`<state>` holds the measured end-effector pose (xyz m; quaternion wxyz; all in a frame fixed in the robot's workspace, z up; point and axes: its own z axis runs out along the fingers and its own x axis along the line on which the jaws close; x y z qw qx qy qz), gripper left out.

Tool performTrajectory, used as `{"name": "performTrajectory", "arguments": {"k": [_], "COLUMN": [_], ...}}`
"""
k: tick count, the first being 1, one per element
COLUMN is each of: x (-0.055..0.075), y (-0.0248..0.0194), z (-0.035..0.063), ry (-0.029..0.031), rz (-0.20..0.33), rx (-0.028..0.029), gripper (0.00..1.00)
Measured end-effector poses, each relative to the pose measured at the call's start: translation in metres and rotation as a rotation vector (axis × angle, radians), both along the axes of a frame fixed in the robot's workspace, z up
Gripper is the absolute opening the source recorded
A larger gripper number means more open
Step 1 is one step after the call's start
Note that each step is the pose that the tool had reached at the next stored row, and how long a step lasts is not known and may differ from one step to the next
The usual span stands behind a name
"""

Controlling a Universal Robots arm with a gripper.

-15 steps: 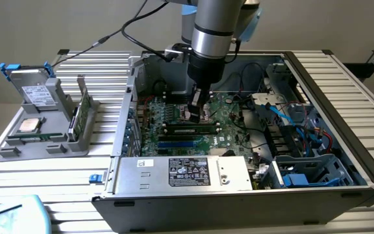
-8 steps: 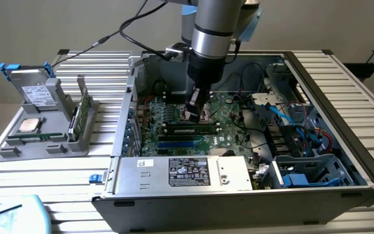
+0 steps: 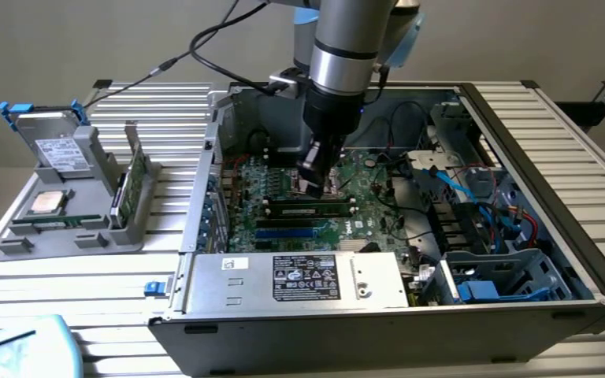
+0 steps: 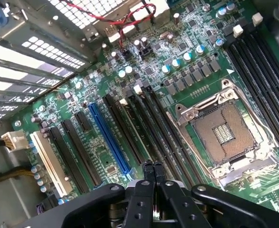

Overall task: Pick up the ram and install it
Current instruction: 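Press down the ram until it locks into place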

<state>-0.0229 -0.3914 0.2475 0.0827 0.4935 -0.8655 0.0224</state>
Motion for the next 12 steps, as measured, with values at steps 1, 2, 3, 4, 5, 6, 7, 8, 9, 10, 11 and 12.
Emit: {"name": "performTrajectory", "arguments": {"k": [1,2,3,4,5,6,7,8,9,10,11,12], "x": [0.0,0.0,0.0,0.0,0.0,0.0,0.0,0.0,0.0,0.0001,0.0001,0.0], "y": [0.0,0.0,0.0,0.0,0.0,0.0,0.0,0.0,0.0,0.0,0.0,-0.0001], "z": [0.0,0.0,0.0,-0.0001,-0.0001,-0.0001,-0.0002,-0.0004,-0.0007,-0.0012,-0.0016,-0.0021], "ry": [-0.0014,-0.0027,-0.004,-0.0054,-0.0065,-0.0078,-0.0093,-0.011,-0.0132,-0.016,-0.0187,-0.0213], "rz": [-0.011,-0.022,-0.033,-0.045,-0.056,-0.068,-0.079,-0.09,-0.102,-0.113,-0.124,-0.136], "rx": [-0.0002,-0.0004,-0.0006,-0.0008,-0.0009,-0.0011,-0.0011,-0.0011,-0.0009,-0.0009,-0.0011,-0.0011], "gripper": [0.1,0.1,0.1,0.1,0.1,0.1,0.1,0.1,0.1,0.1,0.1,0.1]}}
